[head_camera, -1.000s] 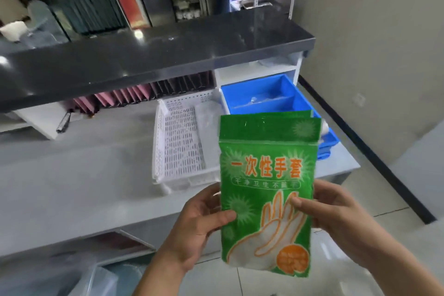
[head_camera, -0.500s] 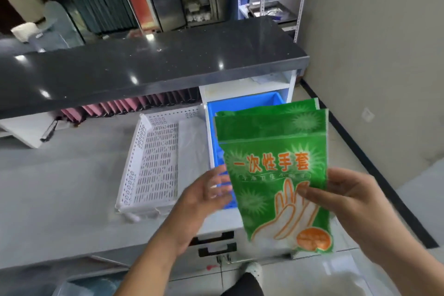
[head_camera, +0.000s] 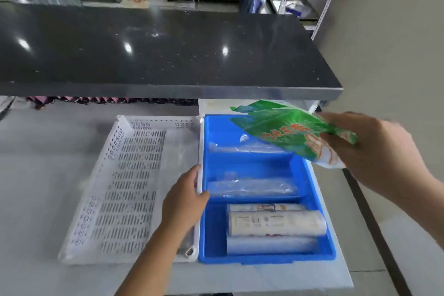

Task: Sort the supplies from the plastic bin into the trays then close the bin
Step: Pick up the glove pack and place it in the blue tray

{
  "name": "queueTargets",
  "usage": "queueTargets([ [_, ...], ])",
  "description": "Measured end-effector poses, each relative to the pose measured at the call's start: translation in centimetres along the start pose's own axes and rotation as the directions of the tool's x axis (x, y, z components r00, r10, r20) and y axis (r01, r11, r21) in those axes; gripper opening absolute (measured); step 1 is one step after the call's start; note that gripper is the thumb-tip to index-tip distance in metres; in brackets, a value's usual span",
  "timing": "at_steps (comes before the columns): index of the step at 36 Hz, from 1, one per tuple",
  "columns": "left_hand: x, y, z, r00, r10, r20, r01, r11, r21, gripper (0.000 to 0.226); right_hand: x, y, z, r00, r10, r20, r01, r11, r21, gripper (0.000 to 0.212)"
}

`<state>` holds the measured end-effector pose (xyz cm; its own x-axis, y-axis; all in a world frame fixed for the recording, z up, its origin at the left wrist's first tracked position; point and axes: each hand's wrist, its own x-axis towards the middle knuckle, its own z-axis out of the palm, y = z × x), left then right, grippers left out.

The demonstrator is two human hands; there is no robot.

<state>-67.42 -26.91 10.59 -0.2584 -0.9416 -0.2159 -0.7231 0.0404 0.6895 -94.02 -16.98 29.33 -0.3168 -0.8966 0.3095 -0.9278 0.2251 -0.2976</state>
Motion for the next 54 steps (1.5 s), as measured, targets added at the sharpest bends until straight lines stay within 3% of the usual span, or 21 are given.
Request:
queueTargets([
  [7, 0.2, -0.1, 0.0, 0.987, -0.135, 0.090, 0.130, 0.990, 0.052, 0.077, 4.1, 1.4, 3.9, 0.982, -0.149, 0.119, 0.164, 0.979, -0.124, 0.036],
  [12, -0.1, 0.8, 0.2, 0.983, -0.175, 0.048, 0.174, 0.985, 0.018, 0.078, 6.3, 2.1, 7.8, 0.935, -0.305, 0.181, 0.334, 0.928, -0.163, 0.038],
  [17, -0.6, 2.2, 0.5, 0.976, -0.216, -0.026, 0.218, 0.969, 0.121, 0.073, 7.7, 2.4, 11.4, 0.907, -0.371, 0.200, 0.411, 0.885, -0.218, 0.041],
  [24, -0.6, 3.2, 1.0, 0.957, -0.282, -0.069, 0.290, 0.938, 0.191, 0.071, 8.9, 1.9, 16.5, 0.841, -0.345, 0.417, 0.471, 0.847, -0.248, 0.035],
  [30, -1.0, 4.2, 2.2, 0.950, -0.271, -0.156, 0.308, 0.899, 0.311, 0.070, 10.2, 0.8, 17.9, 0.787, -0.346, 0.510, 0.516, 0.823, -0.237, 0.033],
  [40, -0.9, 3.6, 1.7, 0.968, -0.213, -0.131, 0.245, 0.911, 0.332, 0.069, 13.3, 1.4, 17.6, 0.772, -0.219, 0.597, 0.378, 0.913, -0.154, 0.048],
  [45, -0.8, 2.8, 1.4, 0.980, -0.176, -0.089, 0.195, 0.932, 0.305, 0.067, 10.2, 1.8, 19.4, 0.884, -0.230, 0.408, 0.337, 0.917, -0.214, 0.071],
  [48, -0.8, 2.2, 1.3, 0.986, -0.148, -0.079, 0.164, 0.948, 0.274, 0.067, 8.0, 1.9, 20.6, 0.924, -0.220, 0.314, 0.304, 0.919, -0.250, 0.068],
  [54, -0.5, 1.0, 0.9, 0.995, -0.092, -0.033, 0.097, 0.974, 0.207, 0.066, 6.0, 2.3, 23.2, 0.919, -0.070, 0.388, 0.127, 0.984, -0.123, 0.070],
])
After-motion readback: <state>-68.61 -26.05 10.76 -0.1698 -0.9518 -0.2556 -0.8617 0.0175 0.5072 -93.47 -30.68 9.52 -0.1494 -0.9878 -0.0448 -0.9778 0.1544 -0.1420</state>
